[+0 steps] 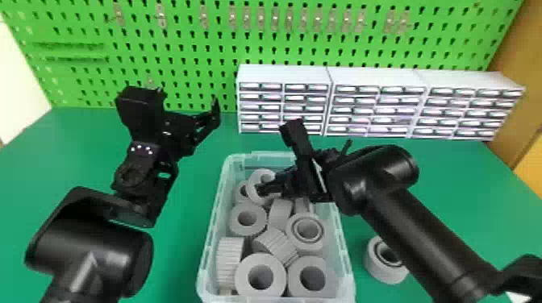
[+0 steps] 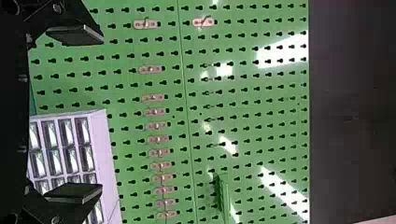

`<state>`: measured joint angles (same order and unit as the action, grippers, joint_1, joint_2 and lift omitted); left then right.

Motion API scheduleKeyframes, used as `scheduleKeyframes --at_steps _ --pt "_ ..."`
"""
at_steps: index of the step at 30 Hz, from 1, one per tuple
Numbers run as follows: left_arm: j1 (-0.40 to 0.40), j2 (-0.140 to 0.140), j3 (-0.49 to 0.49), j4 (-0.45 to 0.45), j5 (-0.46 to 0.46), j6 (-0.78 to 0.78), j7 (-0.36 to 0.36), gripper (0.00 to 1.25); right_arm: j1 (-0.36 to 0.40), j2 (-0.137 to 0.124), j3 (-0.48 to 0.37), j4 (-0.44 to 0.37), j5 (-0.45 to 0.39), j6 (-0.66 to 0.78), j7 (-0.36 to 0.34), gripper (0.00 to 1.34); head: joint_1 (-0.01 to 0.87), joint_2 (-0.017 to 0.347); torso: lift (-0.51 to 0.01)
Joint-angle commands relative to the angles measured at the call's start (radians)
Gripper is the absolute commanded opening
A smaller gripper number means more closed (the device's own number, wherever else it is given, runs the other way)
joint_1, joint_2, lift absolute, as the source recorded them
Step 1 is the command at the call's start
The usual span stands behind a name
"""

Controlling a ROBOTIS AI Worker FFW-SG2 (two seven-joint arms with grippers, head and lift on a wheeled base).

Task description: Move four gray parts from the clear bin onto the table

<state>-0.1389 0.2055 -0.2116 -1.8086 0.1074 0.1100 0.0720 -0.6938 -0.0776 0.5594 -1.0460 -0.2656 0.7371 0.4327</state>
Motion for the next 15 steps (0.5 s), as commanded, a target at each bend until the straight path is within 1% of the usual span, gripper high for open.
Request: scheduleKeyframes --at_steps 1,8,15 --pt "-0.001 0.000 0.000 0.000 0.000 -0.001 0.000 1.08 -0.006 0.002 0.028 0.038 -0.038 -0.036 0.000 0.84 0.678 0.034 -0.050" --pt "-0.004 0.000 0.000 0.000 0.000 -0.001 0.000 1.08 -0.012 0.007 0.053 0.078 -0.037 -0.099 0.000 0.84 0.678 0.034 -0.050" --pt "-0.010 0.000 -0.003 0.002 0.000 -0.001 0.000 1.08 -0.016 0.009 0.054 0.095 -0.026 -0.125 0.000 0.84 0.678 0.034 -0.050"
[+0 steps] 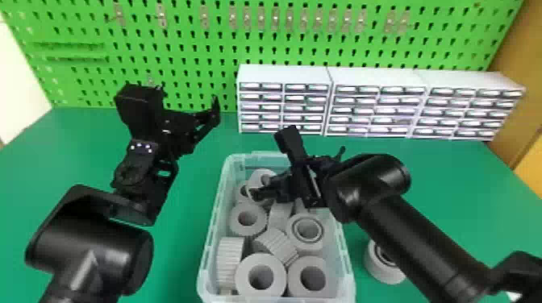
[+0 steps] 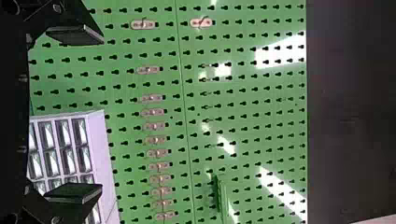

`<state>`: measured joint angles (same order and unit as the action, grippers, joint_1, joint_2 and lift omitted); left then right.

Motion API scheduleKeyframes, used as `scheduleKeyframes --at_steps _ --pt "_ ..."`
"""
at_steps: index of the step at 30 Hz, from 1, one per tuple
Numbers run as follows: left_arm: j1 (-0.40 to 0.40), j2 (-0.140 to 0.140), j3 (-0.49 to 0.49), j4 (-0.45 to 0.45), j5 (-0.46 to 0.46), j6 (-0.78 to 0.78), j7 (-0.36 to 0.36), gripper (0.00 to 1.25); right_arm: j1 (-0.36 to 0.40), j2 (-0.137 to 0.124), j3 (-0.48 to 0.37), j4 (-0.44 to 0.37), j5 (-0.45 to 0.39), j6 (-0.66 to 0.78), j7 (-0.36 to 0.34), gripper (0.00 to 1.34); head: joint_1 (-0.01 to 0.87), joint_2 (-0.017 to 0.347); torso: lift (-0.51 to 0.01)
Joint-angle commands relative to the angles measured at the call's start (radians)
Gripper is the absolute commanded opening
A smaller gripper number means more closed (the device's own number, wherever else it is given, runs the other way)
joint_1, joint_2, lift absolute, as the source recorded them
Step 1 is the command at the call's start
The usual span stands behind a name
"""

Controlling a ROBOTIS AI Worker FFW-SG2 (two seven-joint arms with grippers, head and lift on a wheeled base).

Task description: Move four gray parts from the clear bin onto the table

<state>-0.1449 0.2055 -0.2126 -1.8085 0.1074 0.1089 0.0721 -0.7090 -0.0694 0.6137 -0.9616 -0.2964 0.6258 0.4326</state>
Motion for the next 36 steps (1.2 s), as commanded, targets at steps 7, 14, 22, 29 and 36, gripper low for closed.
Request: scheduleKeyframes --at_steps 7,14,22,29,36 --pt "-0.005 0.000 -0.002 0.001 0.000 0.000 0.000 1.08 0.005 0.000 -0.006 0.024 0.005 -0.037 0.000 0.84 0.678 0.034 -0.050" --pt "-0.004 0.000 -0.004 0.001 0.002 0.000 0.000 1.08 0.017 -0.003 -0.008 0.041 0.005 -0.063 0.000 0.84 0.678 0.034 -0.050" --pt "-0.005 0.000 -0.005 0.001 0.003 0.000 0.000 1.08 0.026 -0.004 -0.005 0.053 0.005 -0.086 0.000 0.84 0.678 0.034 -0.050" --pt "-0.001 0.000 -0.004 0.000 0.005 0.000 0.000 1.08 0.019 -0.004 0.009 0.047 0.003 -0.084 0.009 0.84 0.678 0.034 -0.050" --pt "-0.001 0.000 -0.007 0.001 0.005 0.000 0.000 1.08 0.008 -0.004 0.014 0.034 0.002 -0.089 0.011 0.84 0.678 0.034 -0.050"
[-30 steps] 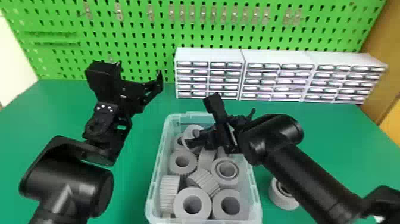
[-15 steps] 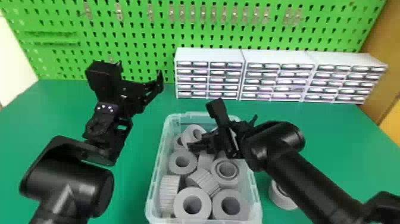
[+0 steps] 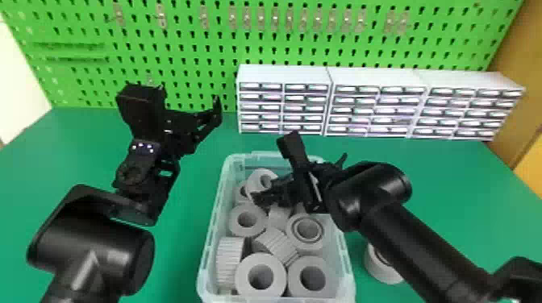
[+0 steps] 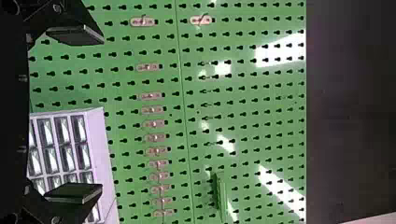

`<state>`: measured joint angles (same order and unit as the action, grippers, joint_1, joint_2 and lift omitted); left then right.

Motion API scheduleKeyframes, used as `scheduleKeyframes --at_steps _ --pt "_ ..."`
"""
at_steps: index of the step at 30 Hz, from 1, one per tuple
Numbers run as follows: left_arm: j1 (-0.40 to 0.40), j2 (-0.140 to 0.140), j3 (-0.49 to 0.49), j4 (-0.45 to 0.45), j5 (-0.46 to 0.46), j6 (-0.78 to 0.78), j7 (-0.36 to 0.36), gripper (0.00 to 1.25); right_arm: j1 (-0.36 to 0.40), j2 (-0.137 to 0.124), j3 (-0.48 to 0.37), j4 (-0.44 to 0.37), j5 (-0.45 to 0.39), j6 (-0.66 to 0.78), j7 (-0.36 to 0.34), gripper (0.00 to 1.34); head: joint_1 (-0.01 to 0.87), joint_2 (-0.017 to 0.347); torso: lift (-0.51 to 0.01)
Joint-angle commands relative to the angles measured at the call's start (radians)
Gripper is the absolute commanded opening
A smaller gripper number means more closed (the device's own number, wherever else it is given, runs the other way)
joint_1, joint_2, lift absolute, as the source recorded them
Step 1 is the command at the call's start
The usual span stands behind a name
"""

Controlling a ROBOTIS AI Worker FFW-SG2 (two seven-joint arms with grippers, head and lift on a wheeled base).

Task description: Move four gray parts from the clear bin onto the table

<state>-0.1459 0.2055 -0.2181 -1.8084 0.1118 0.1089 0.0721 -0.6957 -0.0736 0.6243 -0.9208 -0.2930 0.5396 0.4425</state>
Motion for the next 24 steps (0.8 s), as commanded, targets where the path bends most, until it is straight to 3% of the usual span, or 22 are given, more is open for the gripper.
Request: scheduleKeyframes --at_steps 1,24 --pt "0.000 0.000 -0.001 0.001 0.000 0.000 0.000 1.08 -0.007 0.000 0.005 -0.009 -0.003 -0.006 0.002 0.84 0.678 0.034 -0.050" --pt "-0.011 0.000 -0.003 0.001 0.000 0.000 -0.002 1.08 0.002 -0.003 0.037 0.022 -0.009 -0.067 0.001 0.83 0.678 0.034 -0.050"
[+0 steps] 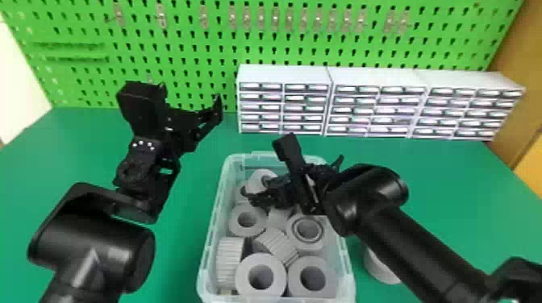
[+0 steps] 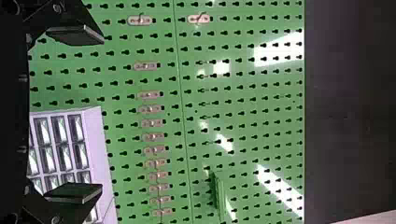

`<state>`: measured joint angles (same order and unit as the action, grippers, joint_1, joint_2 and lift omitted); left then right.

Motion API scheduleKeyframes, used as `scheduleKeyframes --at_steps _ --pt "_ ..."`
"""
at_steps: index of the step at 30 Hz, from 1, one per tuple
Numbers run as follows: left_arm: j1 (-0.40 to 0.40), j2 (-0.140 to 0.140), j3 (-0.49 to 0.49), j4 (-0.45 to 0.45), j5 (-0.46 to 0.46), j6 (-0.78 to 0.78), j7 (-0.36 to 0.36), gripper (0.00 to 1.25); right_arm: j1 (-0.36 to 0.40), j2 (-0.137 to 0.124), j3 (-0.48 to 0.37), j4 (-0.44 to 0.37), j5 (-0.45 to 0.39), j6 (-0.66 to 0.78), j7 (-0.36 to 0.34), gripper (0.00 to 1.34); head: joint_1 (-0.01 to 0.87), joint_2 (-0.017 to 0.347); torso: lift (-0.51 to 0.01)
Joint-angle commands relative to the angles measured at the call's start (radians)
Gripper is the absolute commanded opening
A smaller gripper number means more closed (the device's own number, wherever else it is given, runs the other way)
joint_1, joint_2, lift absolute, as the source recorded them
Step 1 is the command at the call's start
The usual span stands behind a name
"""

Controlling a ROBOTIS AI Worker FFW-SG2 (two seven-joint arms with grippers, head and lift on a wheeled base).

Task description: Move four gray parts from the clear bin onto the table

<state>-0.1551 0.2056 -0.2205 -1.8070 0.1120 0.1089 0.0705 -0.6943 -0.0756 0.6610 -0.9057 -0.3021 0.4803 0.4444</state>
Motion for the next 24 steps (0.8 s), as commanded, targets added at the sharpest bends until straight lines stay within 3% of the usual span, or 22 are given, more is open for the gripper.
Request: scheduleKeyframes --at_steps 1,13,16,21,24 --pt "-0.001 0.000 0.000 0.000 0.000 0.000 0.000 1.08 0.001 -0.003 0.000 0.008 0.000 -0.009 0.000 0.83 0.678 0.034 -0.050" --pt "-0.003 0.000 0.000 0.002 0.000 0.000 0.000 1.08 0.001 -0.003 0.000 0.013 0.004 -0.014 0.000 0.80 0.678 0.034 -0.050" --pt "-0.003 0.000 0.000 0.002 0.002 0.000 0.000 1.08 0.001 -0.003 0.003 0.015 0.006 -0.014 -0.001 0.67 0.678 0.034 -0.050" --pt "-0.003 0.002 0.000 0.002 0.002 0.000 0.000 1.08 0.006 0.000 0.009 0.013 0.031 -0.022 -0.001 0.34 0.678 0.034 -0.050" --pt "-0.003 0.000 0.000 0.002 0.002 0.000 0.000 1.08 0.009 0.000 0.011 0.013 0.032 -0.037 -0.001 0.33 0.678 0.034 -0.050"
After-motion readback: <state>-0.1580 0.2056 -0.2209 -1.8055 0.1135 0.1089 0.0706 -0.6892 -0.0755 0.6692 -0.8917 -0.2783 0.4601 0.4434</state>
